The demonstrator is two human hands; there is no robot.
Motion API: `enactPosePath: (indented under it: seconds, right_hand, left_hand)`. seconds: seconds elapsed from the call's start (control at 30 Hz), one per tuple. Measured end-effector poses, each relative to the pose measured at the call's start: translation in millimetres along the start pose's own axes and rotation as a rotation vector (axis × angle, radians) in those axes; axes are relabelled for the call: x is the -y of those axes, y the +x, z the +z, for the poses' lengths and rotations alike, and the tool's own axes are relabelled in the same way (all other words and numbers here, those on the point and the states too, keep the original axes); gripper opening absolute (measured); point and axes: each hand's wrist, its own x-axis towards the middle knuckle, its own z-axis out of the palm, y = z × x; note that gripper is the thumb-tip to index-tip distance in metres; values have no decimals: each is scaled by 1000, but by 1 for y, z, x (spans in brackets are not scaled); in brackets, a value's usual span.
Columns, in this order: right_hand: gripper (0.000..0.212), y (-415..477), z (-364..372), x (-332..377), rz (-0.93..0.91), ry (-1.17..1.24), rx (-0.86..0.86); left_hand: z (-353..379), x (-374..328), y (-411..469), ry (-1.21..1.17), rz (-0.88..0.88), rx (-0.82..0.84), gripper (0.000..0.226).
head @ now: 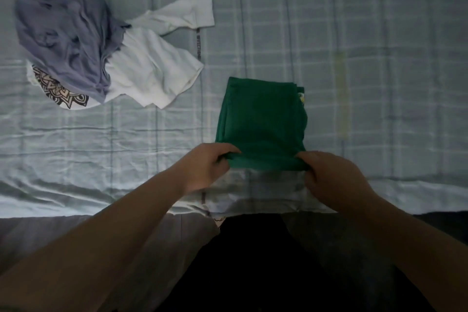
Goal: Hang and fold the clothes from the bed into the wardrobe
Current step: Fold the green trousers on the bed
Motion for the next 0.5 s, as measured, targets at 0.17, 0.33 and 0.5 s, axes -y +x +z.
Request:
enactPosePath:
  seconds: [0.17, 0.33, 0.5]
  right_hand:
    - [25, 64, -41, -21, 103, 302, -257]
    - [15, 140, -36, -41, 227, 486, -397]
    - [19, 186, 2, -55, 338, 556, -465]
  left_hand:
    - [-34, -2, 57, -145, -69, -355, 24]
    - [-38, 6, 125, -186, -244, -541, 13]
    - [-23, 24, 170, -232, -335, -640, 33]
